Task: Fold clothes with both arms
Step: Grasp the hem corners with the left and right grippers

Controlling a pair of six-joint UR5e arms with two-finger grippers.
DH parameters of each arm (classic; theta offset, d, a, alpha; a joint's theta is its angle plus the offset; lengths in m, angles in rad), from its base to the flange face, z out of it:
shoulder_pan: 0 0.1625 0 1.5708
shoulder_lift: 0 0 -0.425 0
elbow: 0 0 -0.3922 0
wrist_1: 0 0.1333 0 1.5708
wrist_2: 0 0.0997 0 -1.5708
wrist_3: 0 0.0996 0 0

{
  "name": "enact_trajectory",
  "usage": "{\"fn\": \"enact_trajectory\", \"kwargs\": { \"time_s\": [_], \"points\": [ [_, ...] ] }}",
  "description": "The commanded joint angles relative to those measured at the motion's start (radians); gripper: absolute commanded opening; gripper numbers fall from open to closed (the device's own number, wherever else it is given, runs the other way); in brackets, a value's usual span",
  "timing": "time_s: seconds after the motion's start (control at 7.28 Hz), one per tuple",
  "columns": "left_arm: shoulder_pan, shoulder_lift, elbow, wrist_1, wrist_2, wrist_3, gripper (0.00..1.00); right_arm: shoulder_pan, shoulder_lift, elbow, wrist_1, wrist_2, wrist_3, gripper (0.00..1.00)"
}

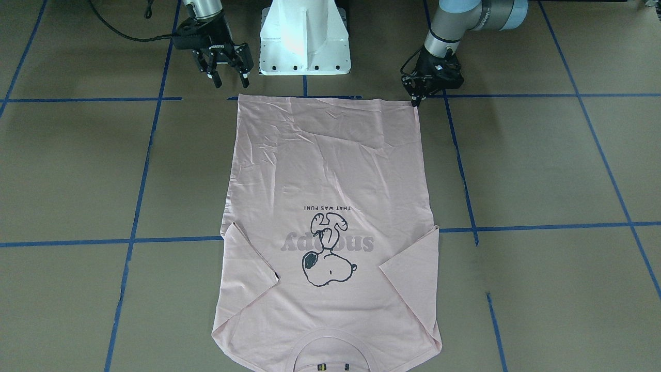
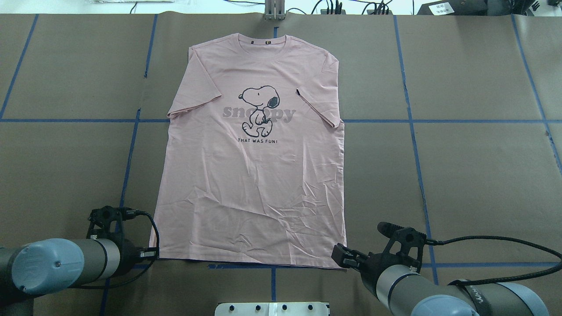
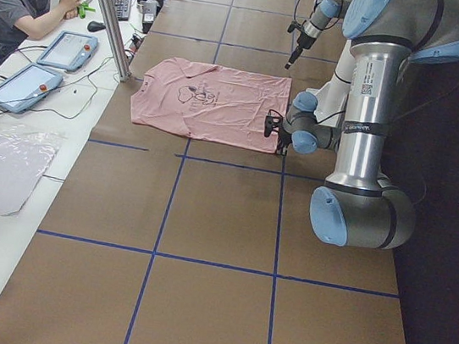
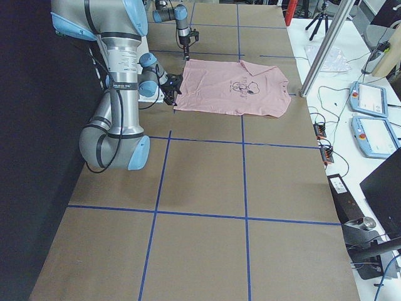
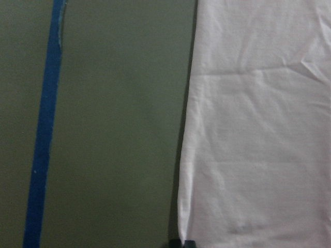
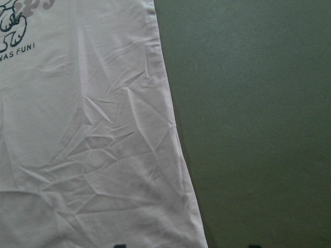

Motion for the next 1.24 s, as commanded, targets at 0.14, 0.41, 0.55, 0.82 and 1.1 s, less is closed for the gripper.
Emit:
{"fn": "enact_trajectory", "kwargs": {
  "time_s": [0.14, 0.41, 0.55, 0.82, 1.1],
  "points": [
    [0.000, -0.002, -0.006, 0.000, 0.003, -0.001, 0.00, -0.022, 0.068, -0.016, -0.135, -0.003, 0.131, 0.60],
    [0.000, -0.002, -0.006, 0.000, 0.003, -0.003, 0.00, -0.034, 0.116, -0.055, -0.188, -0.001, 0.135, 0.55],
    [0.000, -0.002, -0.006, 0.000, 0.003, -0.003, 0.00, -0.034, 0.139, -0.091, -0.203, 0.002, 0.127, 0.56],
    [0.001, -0.002, -0.006, 0.000, 0.003, -0.004, 0.00, -0.036, 0.139, -0.100, -0.236, 0.007, 0.122, 0.56],
    [0.001, -0.002, -0.006, 0.000, 0.003, -0.003, 0.00, -0.037, 0.140, -0.116, -0.236, 0.010, 0.122, 0.56]
  ]
}}
